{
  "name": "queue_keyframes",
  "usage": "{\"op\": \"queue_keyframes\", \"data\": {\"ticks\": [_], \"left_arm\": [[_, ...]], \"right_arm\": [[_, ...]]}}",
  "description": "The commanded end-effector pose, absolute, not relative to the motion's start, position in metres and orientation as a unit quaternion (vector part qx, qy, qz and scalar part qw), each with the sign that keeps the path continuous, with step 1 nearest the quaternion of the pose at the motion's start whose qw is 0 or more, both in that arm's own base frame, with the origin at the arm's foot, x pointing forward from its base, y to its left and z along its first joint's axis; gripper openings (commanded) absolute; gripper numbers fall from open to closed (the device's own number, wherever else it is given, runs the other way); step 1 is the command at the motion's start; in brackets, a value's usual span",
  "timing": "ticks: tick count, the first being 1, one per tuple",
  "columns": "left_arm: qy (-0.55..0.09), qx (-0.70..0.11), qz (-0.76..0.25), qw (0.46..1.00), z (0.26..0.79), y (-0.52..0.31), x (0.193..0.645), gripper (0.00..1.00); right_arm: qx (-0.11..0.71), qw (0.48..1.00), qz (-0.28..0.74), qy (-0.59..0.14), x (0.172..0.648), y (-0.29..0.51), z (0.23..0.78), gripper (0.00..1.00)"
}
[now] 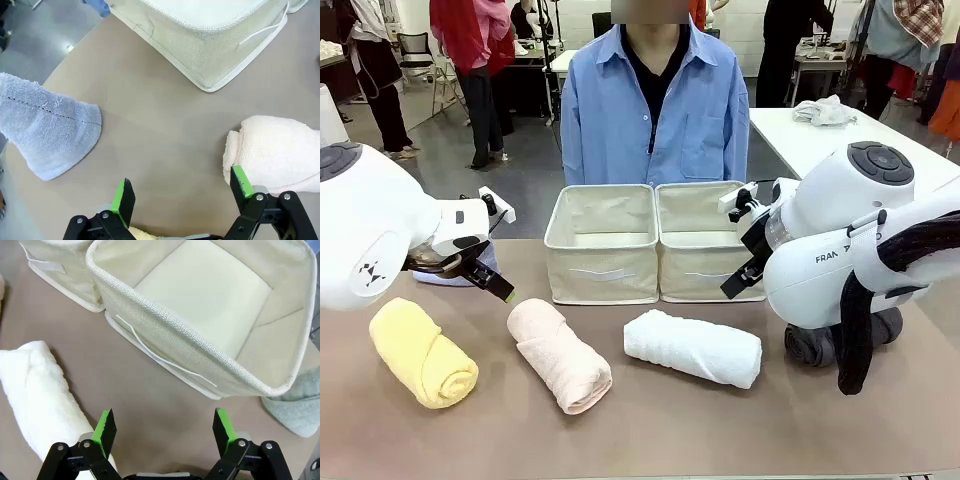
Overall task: Sort the towels based on their folding style.
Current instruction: Pick up one triangle-folded towel and place it in the left Fabric basket.
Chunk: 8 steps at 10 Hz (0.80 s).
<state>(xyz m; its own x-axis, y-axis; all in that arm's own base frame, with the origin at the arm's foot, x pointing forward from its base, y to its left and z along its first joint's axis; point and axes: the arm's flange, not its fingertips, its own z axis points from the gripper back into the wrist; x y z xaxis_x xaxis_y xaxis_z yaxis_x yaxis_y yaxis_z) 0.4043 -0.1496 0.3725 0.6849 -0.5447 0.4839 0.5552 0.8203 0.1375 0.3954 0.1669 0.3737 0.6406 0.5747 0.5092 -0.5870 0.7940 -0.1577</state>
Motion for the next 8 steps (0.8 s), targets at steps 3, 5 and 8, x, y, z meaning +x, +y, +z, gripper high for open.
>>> {"op": "queue_keyframes", "data": {"ticks": [3,5,8], "left_arm": [[-0.261,-0.01,-0.3,0.918,0.3725,-0.1497,0.4043,1.0],[-0.261,-0.01,-0.3,0.918,0.3725,-0.1497,0.4043,1.0],[-0.261,-0.01,-0.3,0.918,0.3725,-0.1497,0.4043,1.0]], "right_arm": [[0.011,0.906,0.321,-0.277,0.3954,0.1669,0.3737,1.0],[0.011,0.906,0.321,-0.277,0.3954,0.1669,0.3737,1.0],[0.011,0.906,0.321,-0.277,0.3954,0.1669,0.3737,1.0]]}}
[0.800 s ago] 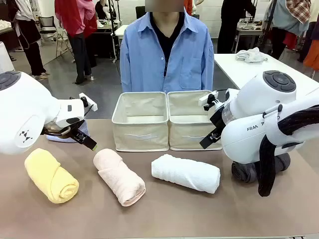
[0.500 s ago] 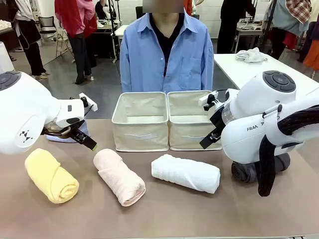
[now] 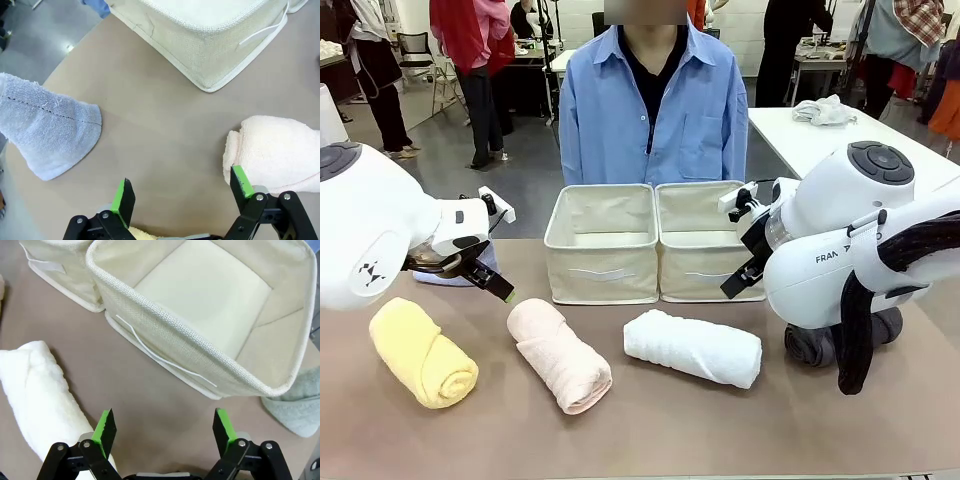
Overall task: Sort the towels based on their folding style.
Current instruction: Pick up one triangle-folded towel and place it in the left Fabric basket.
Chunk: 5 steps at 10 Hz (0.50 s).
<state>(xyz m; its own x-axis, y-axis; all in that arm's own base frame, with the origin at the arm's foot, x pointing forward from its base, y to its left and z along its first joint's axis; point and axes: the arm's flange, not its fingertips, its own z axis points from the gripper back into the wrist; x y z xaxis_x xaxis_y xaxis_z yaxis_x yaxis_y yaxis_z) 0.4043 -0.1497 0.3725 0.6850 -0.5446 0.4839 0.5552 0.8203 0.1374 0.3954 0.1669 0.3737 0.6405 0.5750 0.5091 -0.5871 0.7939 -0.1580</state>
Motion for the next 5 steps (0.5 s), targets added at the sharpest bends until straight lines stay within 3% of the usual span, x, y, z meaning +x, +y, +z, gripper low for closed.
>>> {"op": "queue_keyframes", "data": {"ticks": [1,5], "left_arm": [[-0.261,-0.01,-0.3,0.918,0.3725,-0.1497,0.4043,1.0],[-0.261,-0.01,-0.3,0.918,0.3725,-0.1497,0.4043,1.0]], "right_arm": [[0.011,0.906,0.321,-0.277,0.3954,0.1669,0.3737,1.0],[0.011,0.906,0.321,-0.277,0.3954,0.1669,0.3737,1.0]]}}
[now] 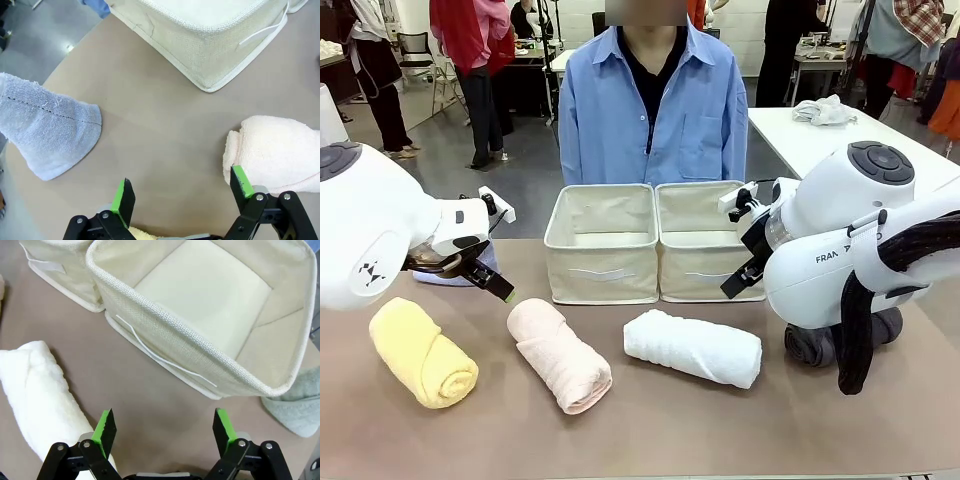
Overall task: Sort the towels based on their folding style.
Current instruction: Pick up one triangle-folded towel and place it in the left Fabric basket.
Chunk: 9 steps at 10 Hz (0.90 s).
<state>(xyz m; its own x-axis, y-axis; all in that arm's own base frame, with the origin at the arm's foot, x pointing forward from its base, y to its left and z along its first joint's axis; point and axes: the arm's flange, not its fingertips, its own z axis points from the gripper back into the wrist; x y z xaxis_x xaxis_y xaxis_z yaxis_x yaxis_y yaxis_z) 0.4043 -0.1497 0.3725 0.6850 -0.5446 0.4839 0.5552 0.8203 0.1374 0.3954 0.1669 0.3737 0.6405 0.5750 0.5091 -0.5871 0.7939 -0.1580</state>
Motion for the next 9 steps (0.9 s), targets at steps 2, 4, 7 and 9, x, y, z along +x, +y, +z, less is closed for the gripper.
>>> {"op": "queue_keyframes", "data": {"ticks": [2,4,7,9], "left_arm": [[-0.26,-0.01,-0.3,0.918,0.372,-0.15,0.404,1.0],[-0.221,0.088,-0.304,0.922,0.427,-0.154,0.412,1.0],[-0.175,0.075,-0.335,0.923,0.541,-0.158,0.415,1.0],[-0.2,0.086,-0.343,0.914,0.597,-0.168,0.397,1.0]], "right_arm": [[0.011,0.906,0.321,-0.277,0.395,0.167,0.374,1.0],[0.007,0.911,0.323,-0.257,0.381,0.173,0.435,1.0],[-0.024,0.923,0.302,-0.237,0.359,0.174,0.551,1.0],[-0.034,0.923,0.299,-0.239,0.338,0.18,0.615,1.0]]}}
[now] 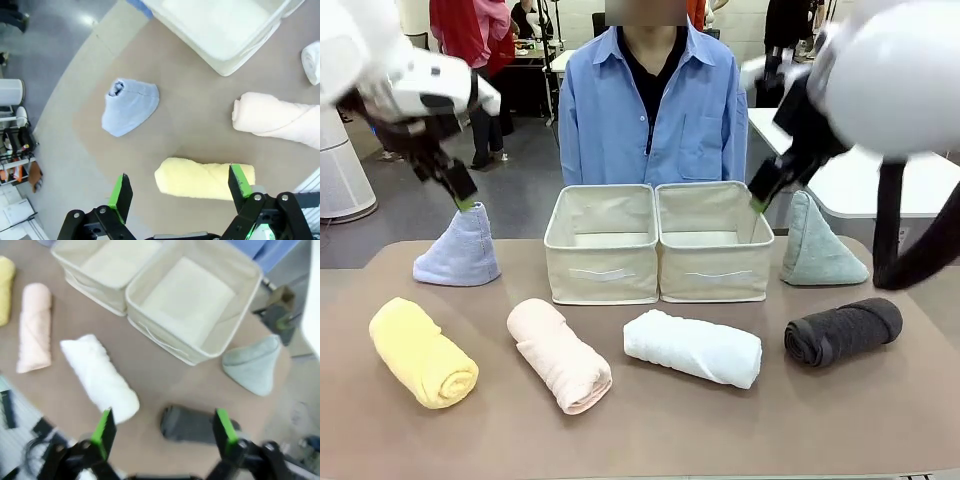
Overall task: Sort the towels based on their folding style.
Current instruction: Pick up one triangle-folded towel and place it in the left Fabric basket.
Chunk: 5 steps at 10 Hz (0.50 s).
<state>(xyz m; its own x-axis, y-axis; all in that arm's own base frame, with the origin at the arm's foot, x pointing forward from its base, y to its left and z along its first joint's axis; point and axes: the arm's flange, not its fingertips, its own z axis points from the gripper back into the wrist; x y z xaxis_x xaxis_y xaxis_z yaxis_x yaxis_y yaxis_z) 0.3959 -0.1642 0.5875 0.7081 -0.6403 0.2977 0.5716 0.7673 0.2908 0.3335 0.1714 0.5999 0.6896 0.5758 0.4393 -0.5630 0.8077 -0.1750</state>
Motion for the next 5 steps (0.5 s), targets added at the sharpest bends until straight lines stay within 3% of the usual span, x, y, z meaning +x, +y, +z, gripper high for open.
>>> {"op": "queue_keyframes", "data": {"ticks": [1,2,3,5], "left_arm": [[-0.211,0.092,-0.344,0.91,0.617,-0.17,0.387,1.0],[-0.224,0.095,-0.333,0.911,0.632,-0.169,0.378,1.0],[-0.242,0.115,-0.319,0.909,0.632,-0.168,0.363,1.0],[-0.22,0.092,-0.333,0.912,0.634,-0.173,0.381,1.0]], "right_arm": [[-0.041,0.922,0.291,-0.25,0.328,0.184,0.639,1.0],[-0.045,0.921,0.292,-0.253,0.319,0.187,0.652,1.0],[-0.018,0.918,0.307,-0.249,0.323,0.176,0.632,1.0],[-0.018,0.918,0.307,-0.249,0.323,0.176,0.632,1.0]]}}
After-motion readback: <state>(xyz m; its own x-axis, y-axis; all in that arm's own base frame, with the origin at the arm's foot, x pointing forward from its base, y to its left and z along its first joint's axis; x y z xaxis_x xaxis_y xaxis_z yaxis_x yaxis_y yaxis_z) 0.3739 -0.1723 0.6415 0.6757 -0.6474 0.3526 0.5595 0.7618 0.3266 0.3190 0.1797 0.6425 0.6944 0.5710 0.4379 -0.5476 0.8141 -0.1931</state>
